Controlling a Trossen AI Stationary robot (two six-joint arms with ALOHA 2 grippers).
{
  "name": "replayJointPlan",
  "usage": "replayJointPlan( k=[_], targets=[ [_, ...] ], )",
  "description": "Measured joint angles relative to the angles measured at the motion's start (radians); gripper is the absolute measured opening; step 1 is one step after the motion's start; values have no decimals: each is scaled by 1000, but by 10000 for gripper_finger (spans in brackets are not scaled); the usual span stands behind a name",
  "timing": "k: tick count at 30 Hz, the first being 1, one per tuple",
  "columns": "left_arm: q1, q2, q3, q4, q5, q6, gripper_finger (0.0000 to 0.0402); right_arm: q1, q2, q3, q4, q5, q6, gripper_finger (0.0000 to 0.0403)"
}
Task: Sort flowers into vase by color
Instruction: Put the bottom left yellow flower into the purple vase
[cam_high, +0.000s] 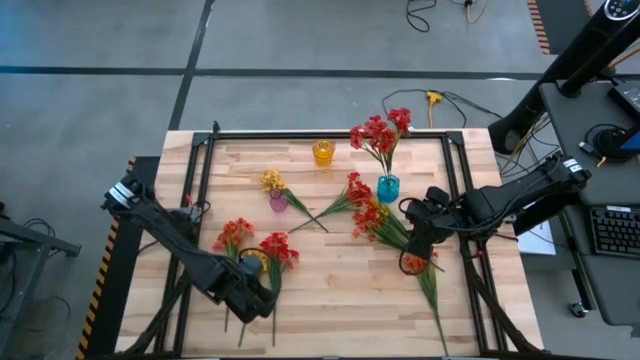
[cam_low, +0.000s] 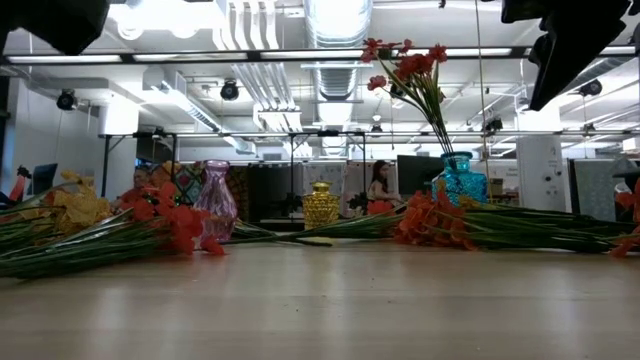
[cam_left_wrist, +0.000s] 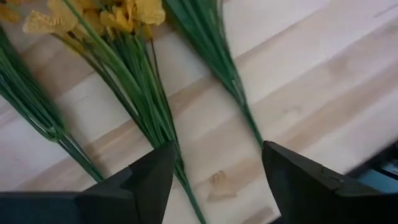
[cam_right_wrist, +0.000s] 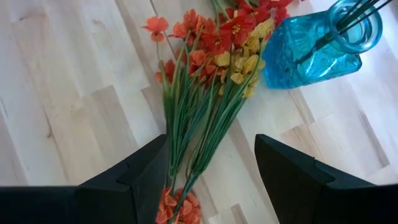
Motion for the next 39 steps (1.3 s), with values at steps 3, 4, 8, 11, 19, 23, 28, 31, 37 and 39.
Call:
replayJointPlan(
  k=[3,4,8,11,19,23,28,31,37,39],
  targets=[
    [0,40,0,0,2,-2,235,0,0,0,0,21,0,228],
    [1,53,0,0,7,-2,235,0,0,0,0,31,0,228],
    [1,93,-7,-1,37,-3,235,0,0,0,1,34,0,228],
    [1,114,-17,-16,53,-20,236,0,0,0,10,34,0,228],
    [11,155,-43,-9,40,-19,216,0,0,-1,24,34,0,228],
    [16,183,-44,-7,40,-17,187,0,0,-1,24,34,0,228],
    [16,202,-44,-8,44,-10,134,0,0,-1,26,34,0,228],
    [16,203,-44,-7,44,-9,94,0,0,-1,27,34,3,228],
    [16,203,-44,-9,44,-1,18,0,0,-1,30,38,2,228],
    [16,203,-44,-9,45,-1,7,0,0,-1,31,49,1,228]
  ],
)
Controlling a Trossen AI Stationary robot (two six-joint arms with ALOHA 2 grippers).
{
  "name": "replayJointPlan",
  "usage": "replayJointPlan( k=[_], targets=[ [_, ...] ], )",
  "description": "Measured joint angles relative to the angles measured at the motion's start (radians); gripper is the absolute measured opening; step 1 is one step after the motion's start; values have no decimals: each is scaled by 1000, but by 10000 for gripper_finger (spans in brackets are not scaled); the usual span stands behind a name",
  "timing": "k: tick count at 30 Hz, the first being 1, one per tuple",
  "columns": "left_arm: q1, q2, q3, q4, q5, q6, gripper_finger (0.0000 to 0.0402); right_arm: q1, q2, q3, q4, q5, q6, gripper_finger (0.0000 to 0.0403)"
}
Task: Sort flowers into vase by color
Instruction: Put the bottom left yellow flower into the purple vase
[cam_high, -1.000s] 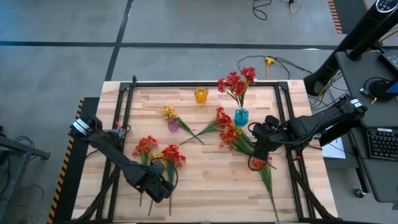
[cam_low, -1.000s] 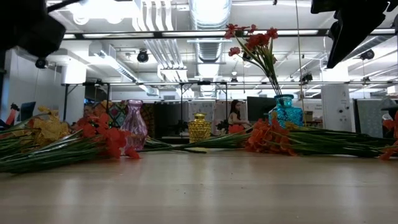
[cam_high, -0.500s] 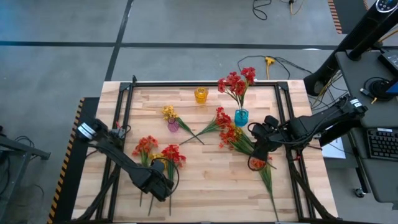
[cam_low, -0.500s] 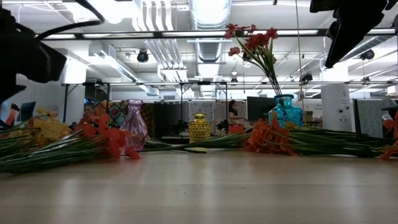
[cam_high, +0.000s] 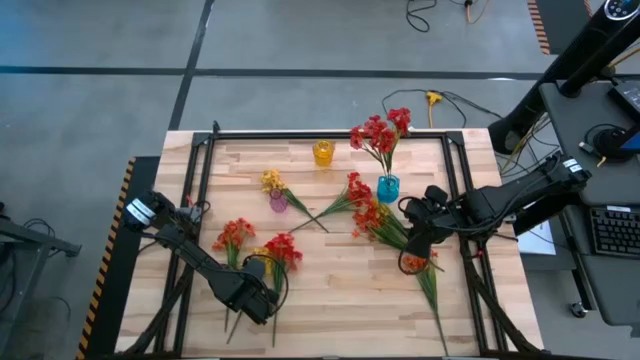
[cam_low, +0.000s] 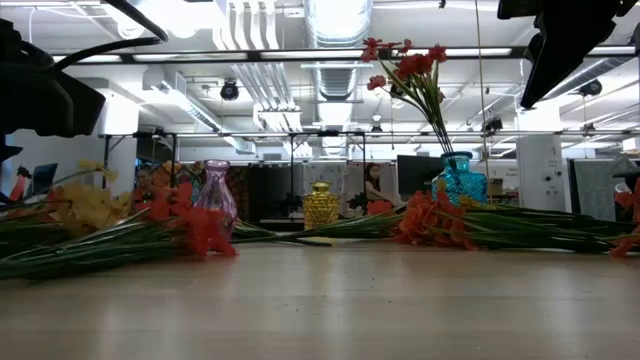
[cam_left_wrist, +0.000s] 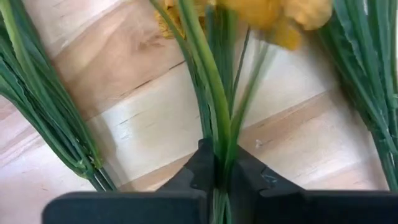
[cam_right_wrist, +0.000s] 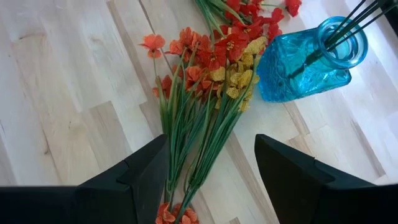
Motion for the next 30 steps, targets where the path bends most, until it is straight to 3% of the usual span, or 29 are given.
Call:
replayJointPlan(
  k=[10,19,23,30],
  targets=[
    [-9,-101,-1,-53,26,3,5,0,0,0,0,3,-6,228],
    [-37,-311,0,-105,-117,45,3,0,0,0,1,4,-8,228],
    [-37,-403,0,-127,-303,152,3,0,0,0,8,4,-8,228],
    [10,-523,1,-60,-870,484,3,0,0,-3,24,65,-20,228]
  ],
)
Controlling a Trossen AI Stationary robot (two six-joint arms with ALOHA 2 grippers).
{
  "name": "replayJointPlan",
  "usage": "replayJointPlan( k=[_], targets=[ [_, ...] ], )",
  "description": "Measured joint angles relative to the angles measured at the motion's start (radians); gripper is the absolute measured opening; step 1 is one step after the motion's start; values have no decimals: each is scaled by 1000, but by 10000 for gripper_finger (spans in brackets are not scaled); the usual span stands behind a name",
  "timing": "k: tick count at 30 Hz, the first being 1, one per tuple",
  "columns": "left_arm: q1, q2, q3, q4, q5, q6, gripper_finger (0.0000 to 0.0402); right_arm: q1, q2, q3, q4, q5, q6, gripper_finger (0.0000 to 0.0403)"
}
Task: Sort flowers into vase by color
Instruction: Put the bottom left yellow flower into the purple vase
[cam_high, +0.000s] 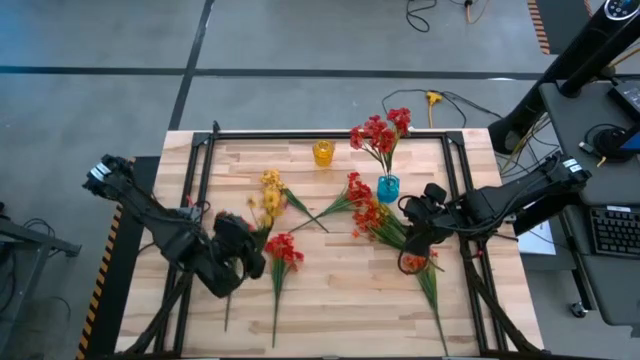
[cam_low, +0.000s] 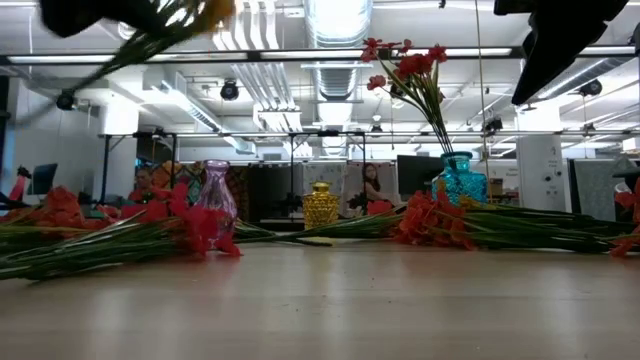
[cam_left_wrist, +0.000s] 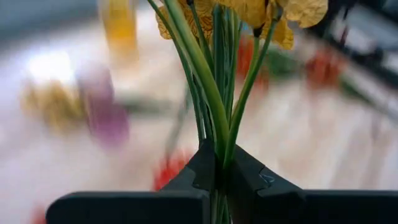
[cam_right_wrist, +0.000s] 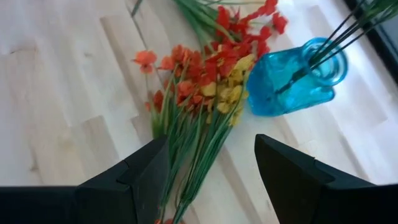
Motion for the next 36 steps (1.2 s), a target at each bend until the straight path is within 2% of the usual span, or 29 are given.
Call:
replayJointPlan(
  k=[4,6,13,16,19,21,22,30,36],
  targets=[
    [52,-35,0,146,-177,321,3,0,0,-4,26,27,-12,228],
    [93,-52,0,227,-196,483,3,0,0,-5,53,36,-27,228],
    [263,-69,-2,549,12,1068,3,0,0,-5,115,37,-67,228],
    [343,-85,-11,651,81,1203,3,0,0,-5,121,43,-71,228],
    [418,-111,-75,818,266,1341,3,0,0,-5,122,43,-75,228],
    [467,-143,-142,921,397,1404,3,0,0,-5,124,43,-85,228],
    [488,-167,-179,957,427,1418,3,0,0,-5,125,43,-86,228],
    [613,-351,-523,1386,432,1485,2,0,0,-5,130,44,-94,228],
    [648,-407,-633,1455,431,1482,2,0,0,-5,152,45,-99,228]
  ],
)
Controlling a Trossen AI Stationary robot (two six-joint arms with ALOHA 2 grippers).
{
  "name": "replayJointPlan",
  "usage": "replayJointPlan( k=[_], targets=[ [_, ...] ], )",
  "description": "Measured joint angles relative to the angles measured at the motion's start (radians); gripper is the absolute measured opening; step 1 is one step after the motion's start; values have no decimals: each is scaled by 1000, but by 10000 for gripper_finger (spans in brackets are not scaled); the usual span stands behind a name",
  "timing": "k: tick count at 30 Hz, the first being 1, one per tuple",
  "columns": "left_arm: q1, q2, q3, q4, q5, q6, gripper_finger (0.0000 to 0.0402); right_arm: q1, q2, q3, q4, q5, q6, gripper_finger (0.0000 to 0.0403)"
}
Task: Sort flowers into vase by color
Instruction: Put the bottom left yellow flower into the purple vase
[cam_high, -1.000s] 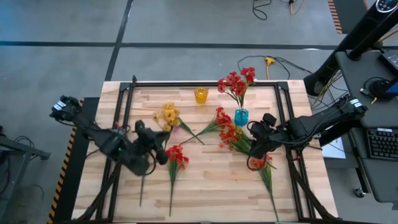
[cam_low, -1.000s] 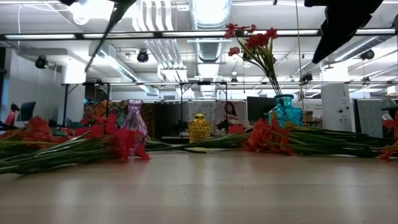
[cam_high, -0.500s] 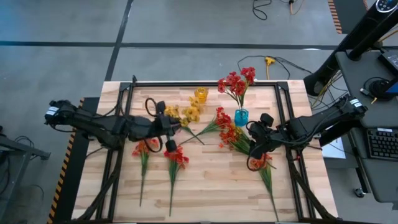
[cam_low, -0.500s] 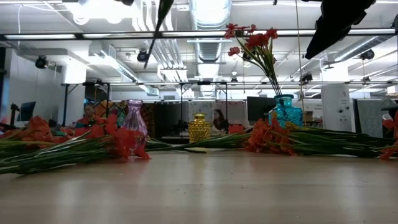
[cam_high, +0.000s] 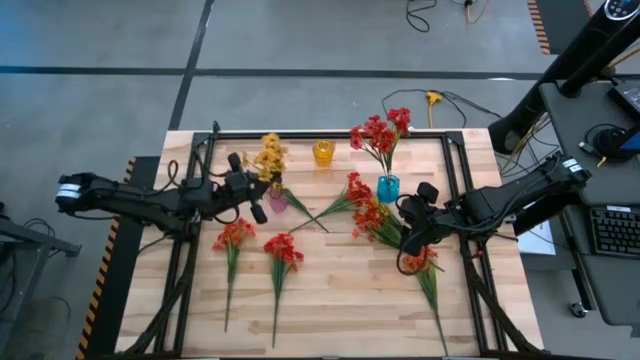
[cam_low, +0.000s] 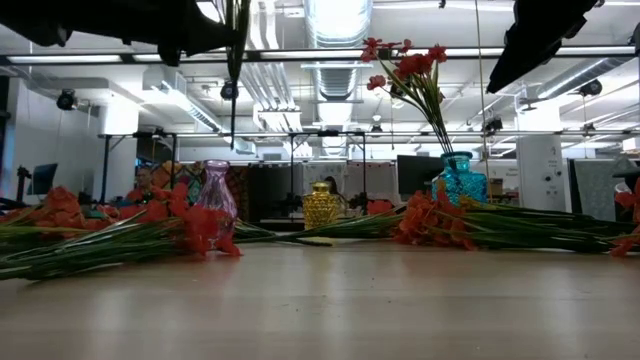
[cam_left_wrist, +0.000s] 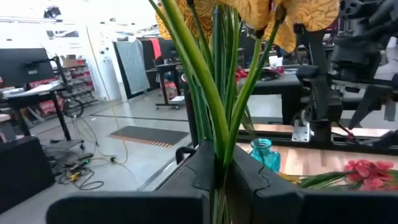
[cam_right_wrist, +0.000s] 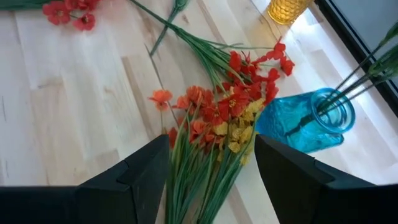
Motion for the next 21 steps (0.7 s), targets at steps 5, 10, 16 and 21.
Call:
replayJointPlan(
  k=[5,10,16,21],
  targets=[
    [1,-31,-5,-37,-53,9,2,0,0,0,8,23,-1,228],
    [3,-53,-5,-103,-106,7,2,0,0,0,13,26,-1,228],
    [14,-49,-27,-118,-119,-53,2,0,0,0,20,26,-1,228],
    [14,-47,-38,-119,-122,-84,3,0,0,0,23,25,-1,228]
  ],
)
